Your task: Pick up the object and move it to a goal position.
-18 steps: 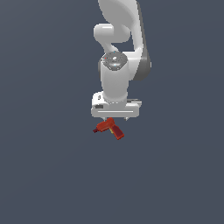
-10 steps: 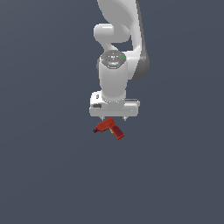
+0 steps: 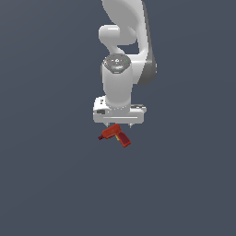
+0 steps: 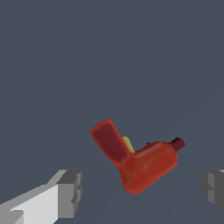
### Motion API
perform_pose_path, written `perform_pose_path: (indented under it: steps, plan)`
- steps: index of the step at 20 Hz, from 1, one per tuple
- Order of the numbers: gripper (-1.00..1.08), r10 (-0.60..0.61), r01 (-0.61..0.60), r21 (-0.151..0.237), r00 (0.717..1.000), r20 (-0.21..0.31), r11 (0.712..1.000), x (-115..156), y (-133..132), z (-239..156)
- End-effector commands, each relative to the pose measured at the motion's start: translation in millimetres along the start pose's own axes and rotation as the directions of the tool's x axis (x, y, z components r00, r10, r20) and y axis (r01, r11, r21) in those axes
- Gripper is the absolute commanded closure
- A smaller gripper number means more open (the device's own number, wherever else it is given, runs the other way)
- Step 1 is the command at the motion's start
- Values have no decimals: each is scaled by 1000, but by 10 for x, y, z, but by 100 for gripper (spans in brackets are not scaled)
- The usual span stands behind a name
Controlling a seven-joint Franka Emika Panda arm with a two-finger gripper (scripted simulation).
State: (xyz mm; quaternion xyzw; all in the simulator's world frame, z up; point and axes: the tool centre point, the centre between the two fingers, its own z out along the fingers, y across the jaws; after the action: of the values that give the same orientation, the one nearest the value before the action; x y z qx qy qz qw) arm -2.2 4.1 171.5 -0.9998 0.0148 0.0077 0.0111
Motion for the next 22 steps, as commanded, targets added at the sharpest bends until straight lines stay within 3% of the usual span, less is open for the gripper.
perform_pose_path:
  steps: [1,8,13,17,22]
  plan:
    - [-100,18,-18,11,1000,10,1000,-11,32,35]
    - [-100,118,-123,76,991,68,989,-71,184,222]
    - [-100,226,-246,148,964,141,958,-142,339,426]
    - [-100,322,-367,214,922,217,905,-210,474,612]
    - [-100,423,-511,288,849,317,810,-284,623,823]
